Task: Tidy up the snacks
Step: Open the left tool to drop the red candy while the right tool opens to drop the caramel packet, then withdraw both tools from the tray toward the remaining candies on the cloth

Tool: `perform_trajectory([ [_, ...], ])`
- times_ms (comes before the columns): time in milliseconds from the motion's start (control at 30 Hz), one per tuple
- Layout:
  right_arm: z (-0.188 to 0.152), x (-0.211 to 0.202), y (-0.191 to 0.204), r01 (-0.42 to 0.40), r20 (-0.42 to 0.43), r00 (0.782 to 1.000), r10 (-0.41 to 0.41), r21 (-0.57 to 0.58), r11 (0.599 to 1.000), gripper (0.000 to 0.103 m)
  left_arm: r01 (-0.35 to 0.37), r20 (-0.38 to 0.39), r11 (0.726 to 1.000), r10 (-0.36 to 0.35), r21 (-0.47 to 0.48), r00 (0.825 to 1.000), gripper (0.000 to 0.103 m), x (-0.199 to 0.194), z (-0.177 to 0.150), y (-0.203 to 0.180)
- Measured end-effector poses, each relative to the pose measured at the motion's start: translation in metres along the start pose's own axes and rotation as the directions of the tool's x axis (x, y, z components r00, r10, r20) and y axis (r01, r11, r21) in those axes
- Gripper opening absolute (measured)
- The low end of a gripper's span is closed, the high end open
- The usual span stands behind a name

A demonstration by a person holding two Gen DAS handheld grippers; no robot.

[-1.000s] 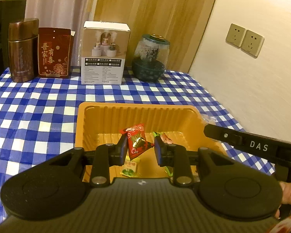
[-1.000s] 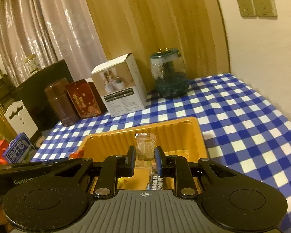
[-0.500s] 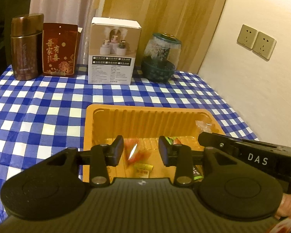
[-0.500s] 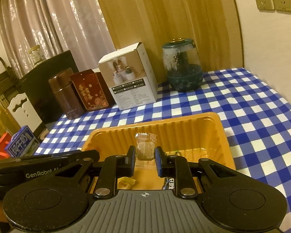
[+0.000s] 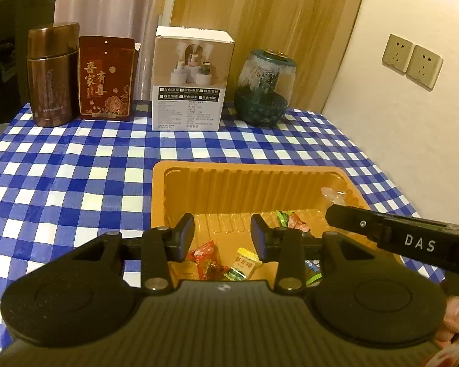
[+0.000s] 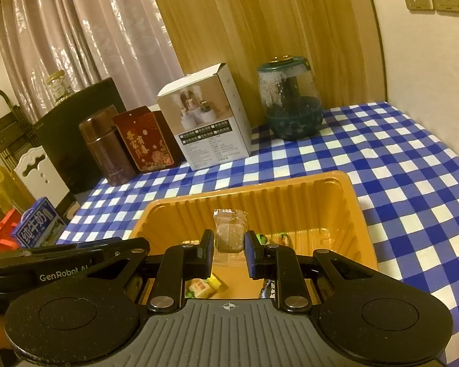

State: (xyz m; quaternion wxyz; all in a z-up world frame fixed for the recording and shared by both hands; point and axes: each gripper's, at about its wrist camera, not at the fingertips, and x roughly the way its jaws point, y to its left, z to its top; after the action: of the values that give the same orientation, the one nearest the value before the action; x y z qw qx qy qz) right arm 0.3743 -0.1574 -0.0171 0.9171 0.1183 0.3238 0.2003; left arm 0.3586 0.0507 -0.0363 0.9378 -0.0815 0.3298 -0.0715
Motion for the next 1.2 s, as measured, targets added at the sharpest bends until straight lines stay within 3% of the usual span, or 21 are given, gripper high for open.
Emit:
perform_trajectory([
  [333,0.0,0.001,0.005,-0.06,-0.003,0.998,0.06,-0.019,0.998,0.022,0.002,-0.011,1.0,-0.002,0.015,1.0,0.036,0.001,-0.002,-0.003],
  [367,-0.001,0.001,0.007,-0.056,0.001,0.998,0.056,-0.032,0.998,0.027,0.003,-0.012,1.0,-0.003,0.015,1.0,0.036,0.001,-0.002,-0.003],
  [400,-0.001,0.001,0.008,-0.045,0.006,0.999,0.045,-0.04,0.998,0.045,0.003,-0.012,1.0,-0.003,0.017,1.0,0.036,0.001,-0.002,-0.003],
  [467,-0.002,-0.001,0.007,-0.033,0.026,0.999,0.034,-0.031,0.999,0.069,0.003,-0.014,1.0,-0.003,0.022,1.0,0.036,0.002,-0.003,-0.004],
  [1000,0.002,-0.006,-0.008,0.009,0.041,0.999,-0.01,0.016,1.0,0.069,0.004,-0.018,1.0,-0.004,0.029,1.0,0.036,0.003,-0.005,-0.005],
  [1200,0.003,-0.017,-0.012,0.038,0.09,0.995,-0.04,0.026,0.999,0.069,0.001,0.003,1.0,-0.001,0.022,1.0,0.043,-0.002,-0.006,-0.004],
])
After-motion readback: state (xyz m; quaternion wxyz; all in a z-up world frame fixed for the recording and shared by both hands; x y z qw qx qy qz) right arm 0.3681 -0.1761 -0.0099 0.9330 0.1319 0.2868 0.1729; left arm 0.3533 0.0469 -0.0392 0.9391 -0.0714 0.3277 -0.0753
